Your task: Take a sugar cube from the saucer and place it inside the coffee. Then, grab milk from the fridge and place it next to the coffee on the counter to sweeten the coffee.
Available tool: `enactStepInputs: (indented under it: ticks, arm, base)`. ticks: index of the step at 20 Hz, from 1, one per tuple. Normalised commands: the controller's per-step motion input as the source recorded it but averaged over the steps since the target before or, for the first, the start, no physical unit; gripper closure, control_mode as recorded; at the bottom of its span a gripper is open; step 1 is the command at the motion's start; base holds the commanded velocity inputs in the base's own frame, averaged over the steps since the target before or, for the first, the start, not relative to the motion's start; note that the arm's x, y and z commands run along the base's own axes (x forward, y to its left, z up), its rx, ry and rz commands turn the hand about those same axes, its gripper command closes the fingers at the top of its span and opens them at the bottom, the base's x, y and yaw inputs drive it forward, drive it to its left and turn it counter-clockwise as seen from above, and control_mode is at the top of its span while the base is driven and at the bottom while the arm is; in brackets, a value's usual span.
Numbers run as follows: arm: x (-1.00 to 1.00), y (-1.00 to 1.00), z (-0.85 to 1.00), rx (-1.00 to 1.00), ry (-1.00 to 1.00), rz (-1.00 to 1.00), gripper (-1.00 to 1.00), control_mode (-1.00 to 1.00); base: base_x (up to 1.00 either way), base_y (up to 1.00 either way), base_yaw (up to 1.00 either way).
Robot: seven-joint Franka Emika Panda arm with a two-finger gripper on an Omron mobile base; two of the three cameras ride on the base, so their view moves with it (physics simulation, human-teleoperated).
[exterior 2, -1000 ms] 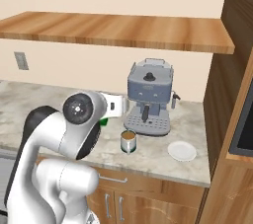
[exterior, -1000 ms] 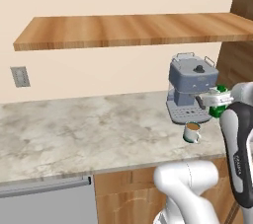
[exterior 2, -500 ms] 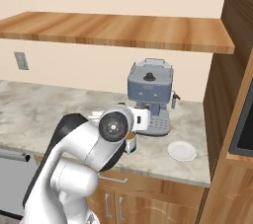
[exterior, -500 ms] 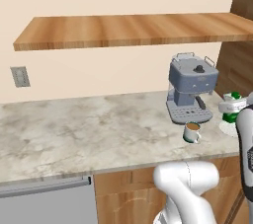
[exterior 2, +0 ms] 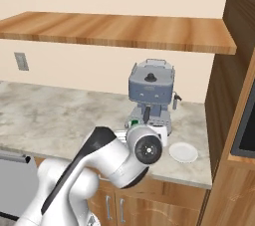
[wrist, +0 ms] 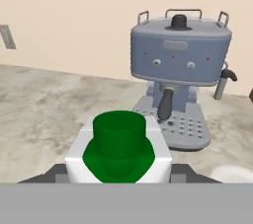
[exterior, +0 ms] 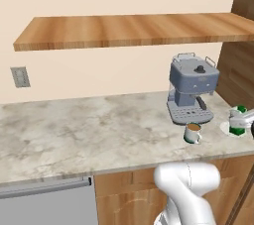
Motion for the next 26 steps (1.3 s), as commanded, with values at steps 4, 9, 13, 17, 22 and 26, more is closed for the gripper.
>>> enactStepInputs:
  ticks: [4,9,13,17,22,26]
  arm:
    - [0.0,0.0,-0.56,0.02,0.0,0.05,1.0,-1.0]
    - [0.03,0.0,-0.32,0.08,0.0,0.06,1.0,-1.0]
    - [0.11,0.0,-0.24,0.08,0.0,0.08,1.0,-1.0]
    - [0.24,-0.01,-0.05,0.04,0.0,0.04,1.0,-1.0]
    - [0.31,-0.06,-0.02,0.02,0.0,0.01,1.0,-1.0]
    - [0.29,-0.07,-0.13,0.0,-0.01,0.0,1.0,-1.0]
  base:
    - [0.0,0.0,0.0]
    - [0.0,0.0,0.0]
    - [0.0,0.0,0.0]
    - [0.0,0.0,0.0]
    - [0.0,0.0,0.0]
    - [0.0,0.0,0.0]
